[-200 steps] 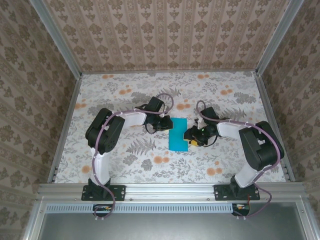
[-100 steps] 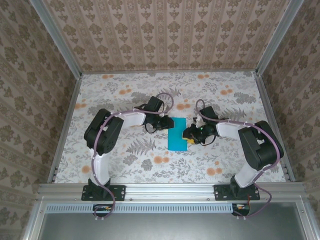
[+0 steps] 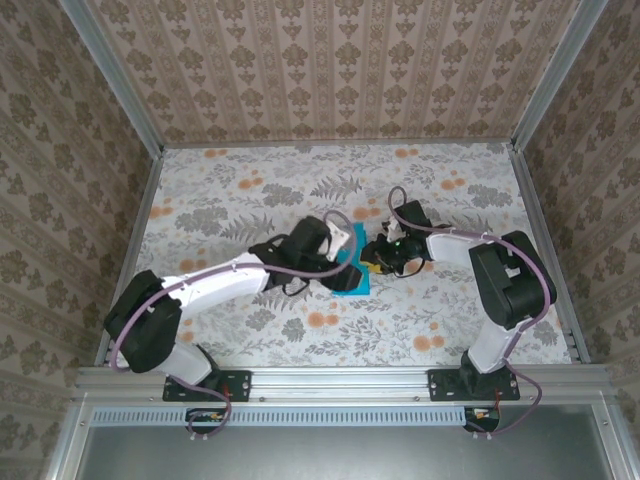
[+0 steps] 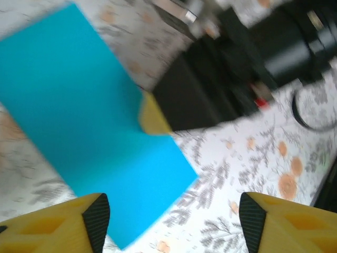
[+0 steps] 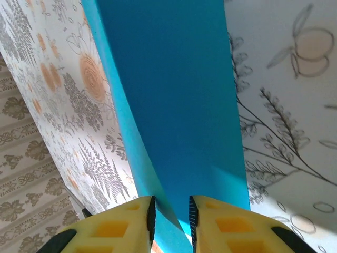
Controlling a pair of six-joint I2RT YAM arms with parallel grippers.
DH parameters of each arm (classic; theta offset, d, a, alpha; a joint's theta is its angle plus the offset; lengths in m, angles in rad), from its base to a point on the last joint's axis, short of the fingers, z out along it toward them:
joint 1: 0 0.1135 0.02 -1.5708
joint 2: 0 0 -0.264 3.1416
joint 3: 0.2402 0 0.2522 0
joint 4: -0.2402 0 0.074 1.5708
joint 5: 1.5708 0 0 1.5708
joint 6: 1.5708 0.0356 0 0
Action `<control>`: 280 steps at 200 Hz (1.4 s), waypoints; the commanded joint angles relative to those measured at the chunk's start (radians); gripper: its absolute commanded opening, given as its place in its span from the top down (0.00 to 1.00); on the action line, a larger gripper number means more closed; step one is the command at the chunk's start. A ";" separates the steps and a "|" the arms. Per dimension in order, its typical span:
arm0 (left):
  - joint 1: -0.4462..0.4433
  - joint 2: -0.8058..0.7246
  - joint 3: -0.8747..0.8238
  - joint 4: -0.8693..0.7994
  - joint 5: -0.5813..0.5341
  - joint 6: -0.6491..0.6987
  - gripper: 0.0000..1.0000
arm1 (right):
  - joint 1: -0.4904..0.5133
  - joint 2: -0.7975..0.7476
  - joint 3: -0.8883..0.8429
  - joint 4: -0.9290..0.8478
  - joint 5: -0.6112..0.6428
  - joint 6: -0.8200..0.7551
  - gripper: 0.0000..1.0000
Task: Fold a paper plane with a square sheet of paper (fold left side to right side)
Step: Fold the triangle a second time at the center of the table.
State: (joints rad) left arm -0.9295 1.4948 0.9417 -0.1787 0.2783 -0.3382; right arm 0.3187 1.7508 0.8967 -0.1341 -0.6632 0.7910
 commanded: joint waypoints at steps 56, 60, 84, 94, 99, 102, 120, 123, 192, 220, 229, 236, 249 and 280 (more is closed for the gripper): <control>-0.162 0.145 0.105 -0.120 -0.307 0.156 0.19 | -0.004 0.032 0.085 -0.043 -0.015 0.012 0.79; -0.166 0.157 0.116 -0.121 -0.314 0.161 0.18 | -0.004 0.032 0.085 -0.043 -0.016 0.013 0.79; -0.190 0.228 0.177 -0.157 -0.389 0.183 0.13 | -0.004 0.032 0.083 -0.046 -0.022 0.014 0.79; -0.199 0.256 0.203 -0.174 -0.435 0.194 0.11 | -0.004 0.032 0.082 -0.048 -0.024 0.014 0.79; -0.202 0.270 0.215 -0.182 -0.454 0.200 0.10 | -0.003 0.034 0.082 -0.047 -0.024 0.015 0.79; -0.204 0.276 0.221 -0.188 -0.467 0.201 0.10 | -0.003 0.034 0.082 -0.047 -0.026 0.016 0.79; -0.218 0.323 0.260 -0.214 -0.534 0.209 0.09 | -0.002 0.035 0.084 -0.050 -0.032 0.016 0.79; -0.220 0.331 0.266 -0.218 -0.545 0.211 0.09 | -0.001 0.035 0.085 -0.050 -0.033 0.017 0.79; -0.238 0.410 0.322 -0.254 -0.651 0.223 0.32 | 0.002 0.042 0.094 -0.076 -0.028 0.008 0.79; -0.238 0.391 0.311 -0.244 -0.647 0.222 0.60 | 0.003 0.044 0.094 -0.097 -0.009 -0.009 0.79; -0.238 0.383 0.306 -0.240 -0.645 0.222 0.69 | 0.003 0.045 0.095 -0.101 -0.006 -0.012 0.79; -0.238 0.378 0.302 -0.239 -0.642 0.219 0.76 | 0.002 0.046 0.097 -0.104 -0.004 -0.015 0.79; -0.237 0.369 0.296 -0.237 -0.634 0.216 0.85 | 0.002 0.047 0.099 -0.109 0.000 -0.019 0.79; -0.226 0.337 0.278 -0.224 -0.602 0.204 1.00 | 0.003 0.044 0.110 -0.115 0.005 -0.029 0.78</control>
State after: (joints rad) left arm -1.1599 1.8904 1.2346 -0.4046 -0.3393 -0.1196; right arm 0.3187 1.7870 0.9756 -0.2119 -0.6655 0.7830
